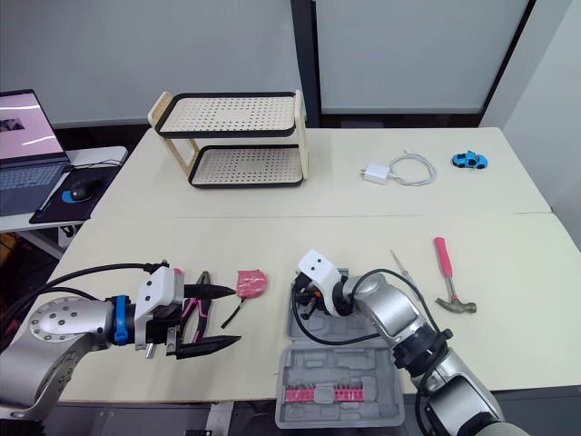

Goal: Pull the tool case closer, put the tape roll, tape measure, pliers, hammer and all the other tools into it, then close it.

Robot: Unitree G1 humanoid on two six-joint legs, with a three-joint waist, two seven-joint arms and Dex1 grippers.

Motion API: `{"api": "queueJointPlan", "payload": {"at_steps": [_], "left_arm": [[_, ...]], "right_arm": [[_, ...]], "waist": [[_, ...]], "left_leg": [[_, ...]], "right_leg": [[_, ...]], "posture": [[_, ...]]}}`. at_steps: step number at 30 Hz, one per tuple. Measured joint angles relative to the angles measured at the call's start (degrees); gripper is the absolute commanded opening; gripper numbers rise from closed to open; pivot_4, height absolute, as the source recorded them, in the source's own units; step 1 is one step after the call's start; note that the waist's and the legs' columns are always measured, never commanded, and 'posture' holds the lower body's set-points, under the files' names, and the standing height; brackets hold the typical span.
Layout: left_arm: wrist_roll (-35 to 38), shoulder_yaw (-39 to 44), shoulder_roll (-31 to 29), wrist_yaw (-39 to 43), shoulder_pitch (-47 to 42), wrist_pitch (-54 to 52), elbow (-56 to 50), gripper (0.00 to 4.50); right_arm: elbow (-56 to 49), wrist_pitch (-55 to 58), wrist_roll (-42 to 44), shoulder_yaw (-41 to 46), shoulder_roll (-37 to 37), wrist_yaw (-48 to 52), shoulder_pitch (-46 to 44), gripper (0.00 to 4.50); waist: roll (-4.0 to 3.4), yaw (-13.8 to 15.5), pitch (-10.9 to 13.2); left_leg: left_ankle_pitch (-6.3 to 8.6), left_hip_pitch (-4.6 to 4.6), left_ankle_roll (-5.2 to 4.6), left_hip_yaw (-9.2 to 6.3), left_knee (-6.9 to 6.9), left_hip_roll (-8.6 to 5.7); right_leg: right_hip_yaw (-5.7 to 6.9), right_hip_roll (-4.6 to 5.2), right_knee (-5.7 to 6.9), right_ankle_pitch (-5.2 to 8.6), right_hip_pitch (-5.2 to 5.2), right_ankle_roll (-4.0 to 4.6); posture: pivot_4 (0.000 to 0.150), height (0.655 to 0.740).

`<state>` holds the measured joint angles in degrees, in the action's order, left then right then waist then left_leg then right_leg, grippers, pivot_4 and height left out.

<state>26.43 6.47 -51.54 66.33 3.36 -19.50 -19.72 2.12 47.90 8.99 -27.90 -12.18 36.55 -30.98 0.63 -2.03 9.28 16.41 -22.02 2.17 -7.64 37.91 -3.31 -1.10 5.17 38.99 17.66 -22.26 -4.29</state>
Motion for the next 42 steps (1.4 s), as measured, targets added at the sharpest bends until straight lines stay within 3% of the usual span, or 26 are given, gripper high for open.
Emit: {"api": "queueJointPlan", "payload": {"at_steps": [5, 14, 17, 21, 42], "left_arm": [[-0.01, 0.0, 0.0, -0.48, -0.06, 0.0, 0.0, 4.5], [0.04, 0.0, 0.0, -0.57, -0.11, -0.04, 0.0, 4.5], [0.05, 0.0, 0.0, -0.57, -0.13, -0.05, 0.0, 4.5], [0.06, 0.0, 0.0, -0.55, -0.25, -0.05, 0.01, 4.5], [0.11, 0.0, 0.0, 0.15, -0.7, -0.39, 0.04, 4.5]], "right_arm": [[-1.63, 0.93, 0.38, 1.86, 0.05, -0.25, 0.0, 2.2], [-10.8, 0.7, 3.22, 3.49, -2.56, 2.34, 0.23, 2.2], [-10.55, -3.88, 1.25, 2.54, -3.81, 2.36, 1.51, 1.65], [-8.86, -8.02, -0.17, 1.39, -4.06, 2.4, 2.96, 0.25], [3.64, -25.79, -7.73, -0.2, -1.51, 2.24, 5.2, 0.25]], "waist": [[-0.01, 0.01, 0.01], [-0.01, 0.04, 0.01], [0.0, 0.03, 0.0], [0.0, 0.02, 0.0], [0.0, 0.02, 0.0]], "left_leg": [[0.0, -0.01, 0.0, 0.0, -0.01, 0.0], [0.05, -0.01, -0.09, -0.01, -0.01, 0.0], [0.05, 0.0, -0.09, 0.0, -0.01, -0.01], [0.05, -0.01, -0.08, 0.0, -0.01, 0.0], [-0.04, 0.0, 0.07, 0.01, -0.01, 0.0]], "right_leg": [[0.0, 0.0, 0.0, 0.0, 0.0, 0.0], [0.0, 0.0, -0.01, 0.0, 0.0, 0.0], [0.0, 0.0, -0.01, 0.0, 0.0, 0.0], [0.0, 0.0, -0.01, 0.0, 0.01, 0.0], [0.0, -0.02, 0.0, 0.0, 0.02, 0.0]], "posture": [[0.15, 0.74], [0.15, 0.74], [0.15, 0.74], [0.15, 0.74], [0.15, 0.74]]}}
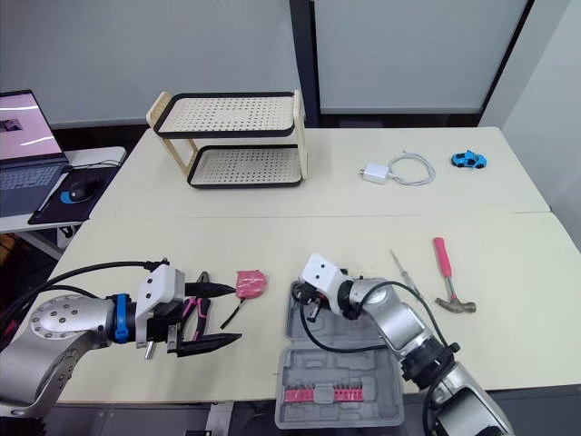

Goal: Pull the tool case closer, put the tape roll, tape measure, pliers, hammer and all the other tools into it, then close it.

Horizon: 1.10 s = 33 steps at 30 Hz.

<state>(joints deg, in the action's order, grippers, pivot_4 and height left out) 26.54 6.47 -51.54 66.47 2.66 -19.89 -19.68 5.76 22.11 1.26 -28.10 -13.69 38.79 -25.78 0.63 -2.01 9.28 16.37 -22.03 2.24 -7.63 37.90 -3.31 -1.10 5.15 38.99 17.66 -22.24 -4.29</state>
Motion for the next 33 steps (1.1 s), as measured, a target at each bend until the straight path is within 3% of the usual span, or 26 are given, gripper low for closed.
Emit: {"api": "queueJointPlan", "payload": {"at_steps": [2, 15, 33], "left_arm": [[-0.05, 0.0, 0.0, 0.13, 0.0, 0.3, 0.0, 4.5], [-0.3, -0.01, 0.29, 0.36, -0.02, 0.66, 0.97, 4.5], [0.14, -0.52, 1.18, 0.44, -0.58, 0.64, 0.98, 4.5]], "right_arm": [[0.21, -0.46, 0.0, 0.09, 0.4, -0.03, 0.15, 0.61], [0.58, -0.64, -0.12, 1.88, 1.11, -0.05, 0.3, 0.61], [9.63, -5.12, -4.42, 1.58, 3.3, 0.19, -1.22, 0.61]], "waist": [[0.0, 0.0, 0.0], [0.0, -0.01, 0.0], [0.01, -0.05, -0.01]], "left_leg": [[0.0, 0.0, 0.0, -0.01, 0.0, 0.0], [0.0, 0.0, 0.01, 0.0, 0.0, 0.0], [-0.01, 0.1, 0.01, 0.0, 0.0, 0.01]], "right_leg": [[0.0, 0.0, 0.0, 0.0, 0.0, 0.0], [0.0, -0.01, 0.0, 0.0, 0.0, 0.0], [0.0, -0.02, 0.01, 0.0, 0.01, 0.0]], "posture": [[0.15, 0.74], [0.15, 0.74], [0.15, 0.74]]}}
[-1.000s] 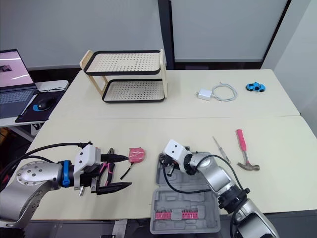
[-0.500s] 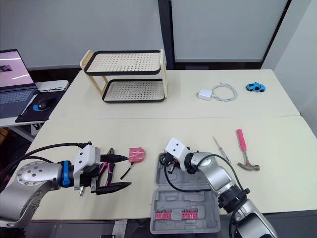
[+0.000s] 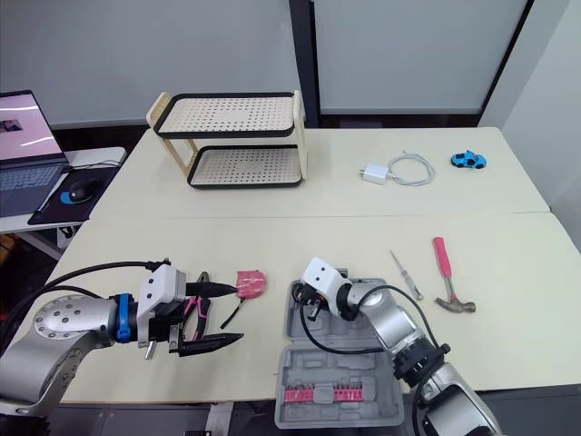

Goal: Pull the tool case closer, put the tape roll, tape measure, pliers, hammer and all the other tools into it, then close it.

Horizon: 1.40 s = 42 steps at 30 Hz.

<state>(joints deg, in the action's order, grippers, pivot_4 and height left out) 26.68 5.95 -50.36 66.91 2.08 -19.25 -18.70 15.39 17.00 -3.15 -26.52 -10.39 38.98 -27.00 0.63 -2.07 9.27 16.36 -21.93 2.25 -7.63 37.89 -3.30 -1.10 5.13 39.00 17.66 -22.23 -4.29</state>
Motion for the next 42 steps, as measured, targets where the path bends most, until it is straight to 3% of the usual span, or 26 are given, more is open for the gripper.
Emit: {"api": "queueJointPlan", "payload": {"at_steps": [15, 23, 27, 30, 36, 42], "left_arm": [[-0.01, 0.01, 0.0, 0.03, 0.0, 0.0, 0.14, 4.5], [0.13, 1.11, 0.0, -0.01, 0.36, 0.17, 1.44, 4.5], [0.63, 5.55, -0.09, -0.6, 1.66, -0.28, 3.83, 4.5], [0.69, 10.06, -0.11, -2.55, 2.26, -0.5, 7.08, 4.5], [-0.47, 18.45, -0.17, -5.64, 4.69, 0.65, 17.88, 4.5], [-3.04, 23.72, -0.41, -7.59, 7.73, 5.02, 30.65, 4.5]], "right_arm": [[-2.9, 0.62, 0.55, 1.0, -0.51, 2.35, 1.19, 0.61], [-17.46, 8.47, 5.15, 4.5, -3.46, 4.81, 2.27, 0.61], [-28.59, 12.43, 7.23, 7.06, -9.53, 5.99, 4.82, 0.61], [-36.48, 14.39, 9.12, 12.27, -16.73, 7.33, 9.18, 0.61], [-49.23, 14.39, 14.16, 28.27, -29.78, 11.3, 26.02, 0.61], [-46.17, 8.42, 16.97, 50.67, -34.55, 16.73, 44.36, 0.61]], "waist": [[0.0, -0.28, -0.02], [-0.01, -0.2, -0.01], [-0.01, 0.15, 0.0], [0.0, 0.44, 0.0], [0.02, 0.42, 0.01], [0.12, 0.43, 0.03]], "left_leg": [[0.01, 0.03, -0.01, -0.01, 0.0, 0.01], [0.04, 0.01, -0.08, -0.02, -0.01, 0.02], [0.1, -0.01, -0.17, -0.04, -0.01, 0.0], [0.11, -0.02, -0.19, -0.05, -0.01, -0.01], [0.12, -0.02, -0.21, -0.01, -0.03, 0.01], [0.13, 0.13, -0.22, 0.04, -0.02, 0.01]], "right_leg": [[-0.02, -0.02, 0.0, 0.0, 0.01, 0.0], [-0.02, -0.03, 0.0, 0.0, 0.02, 0.0], [0.0, 0.0, -0.03, 0.0, 0.0, 0.0], [0.05, 0.02, -0.07, 0.0, 0.01, 0.0], [0.06, 0.02, -0.08, 0.01, 0.19, -0.01], [0.05, 0.04, -0.15, 0.01, 0.45, -0.01]], "posture": [[0.15, 0.74], [0.15, 0.74], [0.15, 0.74], [0.15, 0.74], [0.15, 0.74], [0.15, 0.74]]}}
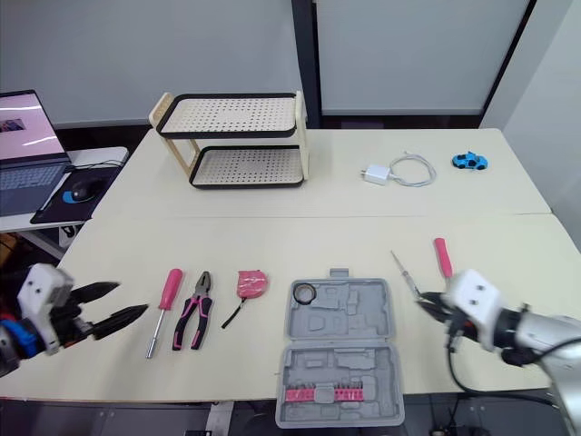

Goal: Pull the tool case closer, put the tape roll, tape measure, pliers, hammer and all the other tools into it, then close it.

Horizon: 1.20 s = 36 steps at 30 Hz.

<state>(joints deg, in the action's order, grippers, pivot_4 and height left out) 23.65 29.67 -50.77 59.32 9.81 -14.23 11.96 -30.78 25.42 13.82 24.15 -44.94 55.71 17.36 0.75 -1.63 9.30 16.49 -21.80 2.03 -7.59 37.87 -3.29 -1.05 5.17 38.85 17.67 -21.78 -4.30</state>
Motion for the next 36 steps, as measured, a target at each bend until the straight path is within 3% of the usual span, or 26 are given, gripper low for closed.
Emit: {"api": "queueJointPlan", "payload": {"at_steps": [6, 12, 16, 24, 36], "left_arm": [[-2.18, 1.95, -0.4, -1.39, 2.52, 3.74, 6.72, 4.5], [-2.02, 2.44, -0.1, -4.93, 6.65, -0.15, 1.16, 4.5], [-0.9, 3.0, 0.37, -7.53, 7.92, -5.48, -6.04, 4.5], [1.56, 4.64, 1.04, -11.34, 9.77, -14.14, -16.4, 4.5], [1.97, 6.43, 1.7, -5.53, 17.87, -13.74, -16.63, 4.5]], "right_arm": [[10.39, -8.89, 0.22, 10.52, -0.3, 2.65, 7.32, 0.61], [20.76, -15.07, -1.22, 14.33, -1.47, 2.74, 8.33, 0.61], [22.48, -15.21, -1.08, 14.35, -1.88, 2.82, 8.06, 1.5], [25.16, -16.95, -0.99, 14.31, -3.89, 3.94, 7.66, 4.47], [24.61, -15.4, 1.46, 12.6, -8.15, 8.78, 6.52, 4.47]], "waist": [[0.08, 0.05, -0.03], [0.08, 0.05, -0.04], [0.08, 0.06, -0.04], [0.06, 0.05, -0.04], [0.05, 0.17, -0.04]], "left_leg": [[0.01, 0.07, -0.01, 0.03, -0.01, 0.01], [0.01, 0.06, -0.01, 0.02, -0.02, 0.02], [0.02, 0.05, -0.01, 0.02, -0.02, 0.0], [0.02, 0.07, -0.01, 0.06, -0.02, 0.01], [0.03, 0.09, -0.02, 0.03, -0.01, 0.0]], "right_leg": [[-0.02, 0.04, -0.05, 0.01, 0.11, 0.01], [-0.02, 0.09, -0.07, 0.02, 0.13, 0.02], [-0.02, 0.11, -0.08, 0.02, 0.14, 0.02], [-0.02, 0.1, -0.1, 0.04, 0.16, 0.06], [0.06, 0.13, -0.17, 0.1, 0.3, 0.18]], "posture": [[0.15, 0.74], [0.15, 0.74], [0.15, 0.74], [0.15, 0.74], [0.15, 0.74]]}}
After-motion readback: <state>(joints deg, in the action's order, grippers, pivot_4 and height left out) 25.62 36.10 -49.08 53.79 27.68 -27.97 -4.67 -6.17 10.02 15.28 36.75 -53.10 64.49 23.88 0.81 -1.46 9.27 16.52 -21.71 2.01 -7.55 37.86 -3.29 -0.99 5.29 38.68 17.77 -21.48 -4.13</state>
